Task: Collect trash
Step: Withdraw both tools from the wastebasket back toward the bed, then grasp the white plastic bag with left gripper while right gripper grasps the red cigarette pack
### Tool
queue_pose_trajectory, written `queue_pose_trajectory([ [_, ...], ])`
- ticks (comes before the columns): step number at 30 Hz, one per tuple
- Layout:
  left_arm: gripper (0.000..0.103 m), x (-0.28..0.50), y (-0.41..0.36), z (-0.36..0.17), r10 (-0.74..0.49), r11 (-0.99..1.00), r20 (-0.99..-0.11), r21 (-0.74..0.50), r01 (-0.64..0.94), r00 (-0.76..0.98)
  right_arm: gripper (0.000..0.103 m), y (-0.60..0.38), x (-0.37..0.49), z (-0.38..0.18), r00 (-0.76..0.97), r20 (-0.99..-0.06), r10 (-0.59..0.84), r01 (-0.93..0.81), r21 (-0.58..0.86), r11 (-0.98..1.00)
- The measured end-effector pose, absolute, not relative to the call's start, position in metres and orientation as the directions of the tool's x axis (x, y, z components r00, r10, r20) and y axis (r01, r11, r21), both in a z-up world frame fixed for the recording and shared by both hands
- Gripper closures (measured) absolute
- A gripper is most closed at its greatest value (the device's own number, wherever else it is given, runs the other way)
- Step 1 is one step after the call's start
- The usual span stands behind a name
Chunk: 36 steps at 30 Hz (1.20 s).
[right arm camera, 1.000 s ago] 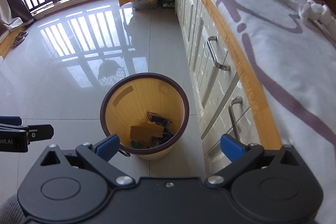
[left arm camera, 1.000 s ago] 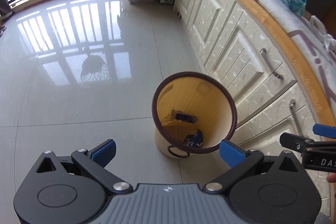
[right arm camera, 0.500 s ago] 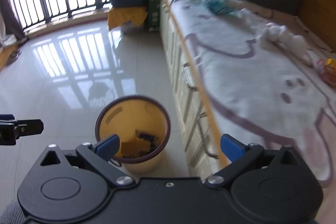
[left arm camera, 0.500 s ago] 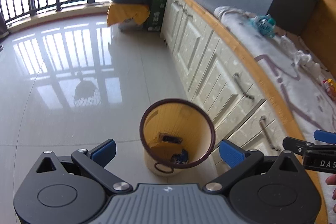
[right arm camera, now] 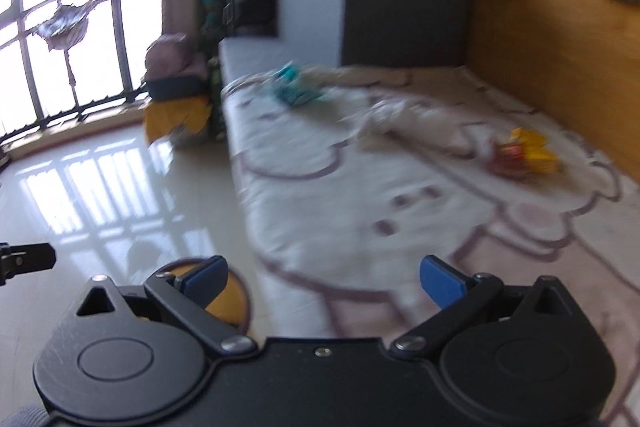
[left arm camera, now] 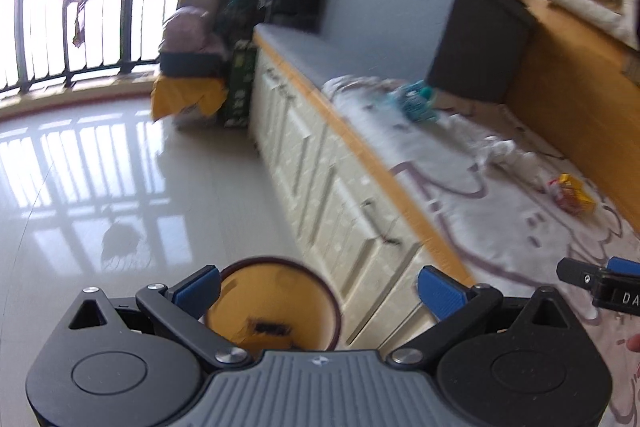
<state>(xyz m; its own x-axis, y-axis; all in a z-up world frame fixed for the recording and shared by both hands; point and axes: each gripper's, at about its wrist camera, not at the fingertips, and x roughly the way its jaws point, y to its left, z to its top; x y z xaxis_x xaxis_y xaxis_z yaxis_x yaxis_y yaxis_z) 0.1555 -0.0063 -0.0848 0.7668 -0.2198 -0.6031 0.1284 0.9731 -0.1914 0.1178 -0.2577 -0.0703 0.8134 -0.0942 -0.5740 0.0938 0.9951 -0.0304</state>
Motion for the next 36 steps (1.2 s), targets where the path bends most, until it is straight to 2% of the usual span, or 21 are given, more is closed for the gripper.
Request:
queue_pose_trajectory([
  [9, 0.000, 0.166, -0.082, -0.065, -0.345, 0.939, -0.505, -0.190, 0.288, 0.791, 0.000, -0.326, 0.105, -0.061, 0.840, -0.482, -0.250, 0.253, -0.061, 0.966],
  [17, 0.000, 0.193, -0.147, -0.063, -0.448, 0.893, -0.463, -0.191, 0.407, 0.765, 0.000, -0.376, 0.114, -0.073, 0.827, -0.461, -0.320, 0.320, -0.082, 0.944],
  [28, 0.000, 0.251, -0.214, -0.058, -0.564, 0.819, -0.380, -0.145, 0.555, 0.733, 0.000, -0.439, 0.164, -0.090, 0.817, -0.470, -0.334, 0.420, 0.088, 0.903],
  [31, 0.000, 0.276, -0.230, -0.058, -0.580, 0.800, -0.391, -0.106, 0.591, 0.715, 0.002, -0.450, 0.182, -0.094, 0.819, -0.469, -0.331, 0.431, 0.122, 0.894],
  [33, 0.000, 0.292, -0.242, -0.058, -0.575, 0.792, -0.400, -0.057, 0.607, 0.713, 0.008, -0.454, 0.196, -0.097, 0.821, -0.470, -0.326, 0.429, 0.130, 0.894],
  [36, 0.000, 0.316, -0.256, -0.061, -0.567, 0.774, -0.417, 0.027, 0.633, 0.710, 0.009, -0.460, 0.216, -0.104, 0.824, -0.478, -0.303, 0.418, 0.153, 0.895],
])
